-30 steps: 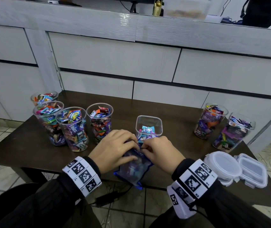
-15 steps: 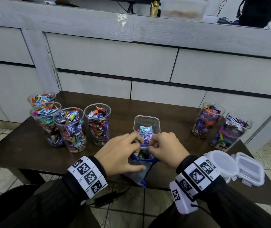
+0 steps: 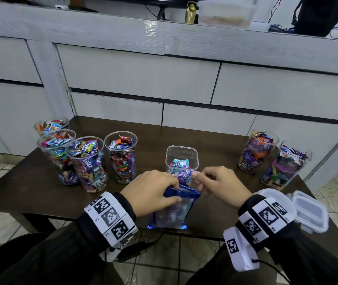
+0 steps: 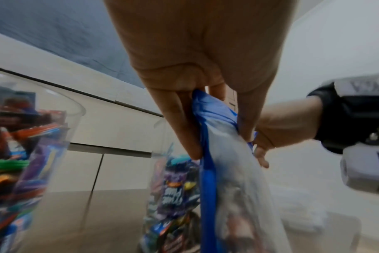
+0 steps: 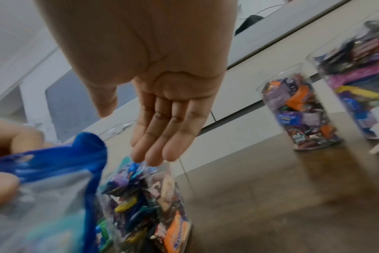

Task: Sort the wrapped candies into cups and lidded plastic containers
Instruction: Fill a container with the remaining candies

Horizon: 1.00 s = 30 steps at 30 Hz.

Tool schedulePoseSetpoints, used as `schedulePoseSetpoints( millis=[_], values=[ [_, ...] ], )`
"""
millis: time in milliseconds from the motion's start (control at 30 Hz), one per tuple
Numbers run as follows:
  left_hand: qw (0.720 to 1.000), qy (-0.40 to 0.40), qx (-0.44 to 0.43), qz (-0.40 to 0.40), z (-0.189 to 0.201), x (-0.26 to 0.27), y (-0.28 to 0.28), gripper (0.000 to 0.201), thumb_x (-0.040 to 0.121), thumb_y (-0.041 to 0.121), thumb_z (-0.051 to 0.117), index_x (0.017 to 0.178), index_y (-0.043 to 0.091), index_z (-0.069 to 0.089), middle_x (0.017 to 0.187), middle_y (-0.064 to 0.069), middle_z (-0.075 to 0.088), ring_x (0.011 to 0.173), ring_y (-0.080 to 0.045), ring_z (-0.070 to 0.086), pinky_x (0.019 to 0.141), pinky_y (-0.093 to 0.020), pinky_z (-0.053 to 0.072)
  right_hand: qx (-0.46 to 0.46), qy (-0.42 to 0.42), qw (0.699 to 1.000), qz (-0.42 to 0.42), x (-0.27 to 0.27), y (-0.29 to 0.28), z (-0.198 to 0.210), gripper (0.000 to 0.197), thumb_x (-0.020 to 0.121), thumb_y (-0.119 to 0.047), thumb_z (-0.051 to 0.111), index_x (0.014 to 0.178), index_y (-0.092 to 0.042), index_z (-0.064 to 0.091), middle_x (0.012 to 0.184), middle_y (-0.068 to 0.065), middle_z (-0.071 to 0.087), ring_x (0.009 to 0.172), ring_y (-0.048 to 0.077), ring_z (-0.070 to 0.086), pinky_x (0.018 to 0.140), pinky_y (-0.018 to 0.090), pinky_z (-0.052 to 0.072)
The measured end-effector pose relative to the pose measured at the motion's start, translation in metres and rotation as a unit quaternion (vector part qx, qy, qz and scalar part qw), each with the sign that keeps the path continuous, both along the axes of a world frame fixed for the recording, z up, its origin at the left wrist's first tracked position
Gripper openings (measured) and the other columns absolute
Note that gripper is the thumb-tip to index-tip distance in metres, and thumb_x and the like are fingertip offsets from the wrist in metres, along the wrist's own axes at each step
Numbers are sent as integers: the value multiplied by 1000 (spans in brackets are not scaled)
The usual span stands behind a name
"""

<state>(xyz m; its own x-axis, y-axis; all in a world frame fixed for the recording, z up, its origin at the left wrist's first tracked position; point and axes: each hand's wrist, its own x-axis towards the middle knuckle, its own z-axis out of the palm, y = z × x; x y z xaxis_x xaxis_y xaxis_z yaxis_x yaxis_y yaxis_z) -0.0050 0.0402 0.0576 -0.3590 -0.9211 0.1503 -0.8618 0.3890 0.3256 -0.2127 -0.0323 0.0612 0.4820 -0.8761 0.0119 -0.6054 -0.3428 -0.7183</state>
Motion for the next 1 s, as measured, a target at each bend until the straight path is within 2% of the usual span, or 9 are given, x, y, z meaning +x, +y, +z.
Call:
schedulePoseSetpoints(
  millis=[100, 200, 333, 433, 567, 633, 700, 833, 1000],
  values=[
    [998, 57, 8, 24, 14, -8, 2, 17, 85, 48, 66, 81, 33, 59, 82, 13, 63, 80, -7, 58, 72, -33, 49, 16, -36, 998, -55, -18, -7, 0, 40, 92, -46, 51, 74, -13, 67, 64, 0, 70, 52, 14, 65, 61, 33, 56],
    [985, 162, -22, 54, 34, -20, -1, 15, 82, 43, 73, 83, 29, 68, 69, 15, 61, 67, 1, 55, 65, -22, 42, 33, -80, 991, -105, -35, -17, -1, 41, 93, -44, 50, 75, -10, 66, 64, 3, 69, 52, 20, 63, 58, 40, 55],
    [949, 290, -76, 99, 69, -32, -22, 15, 80, 34, 78, 74, 26, 67, 71, 9, 67, 60, 2, 55, 56, -12, 42, 81, -169, 962, -201, -47, -29, 2, 47, 96, -44, 44, 90, -3, 65, 70, 9, 66, 50, 18, 61, 47, 30, 51],
    [916, 364, -98, 135, 79, -36, -48, 17, 83, 32, 77, 74, 24, 64, 68, 10, 63, 54, 6, 51, 54, -8, 40, 233, -280, 903, -228, -42, -29, 8, 59, 94, -58, 35, 95, -4, 61, 67, 12, 65, 52, 23, 63, 48, 32, 52],
    [886, 416, -105, 176, 62, -42, -75, 16, 85, 28, 75, 78, 18, 65, 66, 14, 59, 53, 7, 50, 54, -6, 35, 390, -426, 797, -174, -28, -29, 9, 84, 82, -78, 27, 113, -3, 49, 110, 23, 61, 89, 34, 67, 58, 38, 57],
    [873, 434, -101, 199, 50, -43, -81, 16, 86, 30, 74, 80, 16, 66, 70, 11, 62, 61, 2, 54, 59, -8, 38, 403, -469, 769, -161, -16, -29, 8, 79, 84, -72, 39, 118, -1, 50, 115, 21, 59, 98, 33, 64, 64, 38, 58],
    [862, 456, -90, 204, 40, -43, -84, 17, 87, 30, 72, 84, 14, 68, 78, 5, 67, 72, -9, 60, 69, -19, 45, 382, -504, 755, -173, -5, -29, 9, 56, 88, -49, 56, 118, -2, 55, 111, 16, 60, 97, 29, 61, 70, 36, 56],
    [847, 491, -63, 193, 28, -41, -84, 13, 89, 27, 69, 90, 15, 64, 91, -1, 69, 89, -19, 64, 80, -32, 50, 354, -600, 691, -190, 5, -36, 9, 18, 85, -15, 66, 101, -7, 62, 108, 14, 62, 98, 23, 59, 67, 32, 59],
    [853, 487, -42, 181, 21, -36, -85, 26, 86, 18, 73, 103, 19, 53, 102, 0, 69, 92, -11, 68, 77, -26, 57, 353, -627, 677, -154, 12, -46, 11, 33, 91, -14, 58, 123, -5, 51, 122, 23, 57, 109, 35, 61, 73, 42, 58]
  ],
)
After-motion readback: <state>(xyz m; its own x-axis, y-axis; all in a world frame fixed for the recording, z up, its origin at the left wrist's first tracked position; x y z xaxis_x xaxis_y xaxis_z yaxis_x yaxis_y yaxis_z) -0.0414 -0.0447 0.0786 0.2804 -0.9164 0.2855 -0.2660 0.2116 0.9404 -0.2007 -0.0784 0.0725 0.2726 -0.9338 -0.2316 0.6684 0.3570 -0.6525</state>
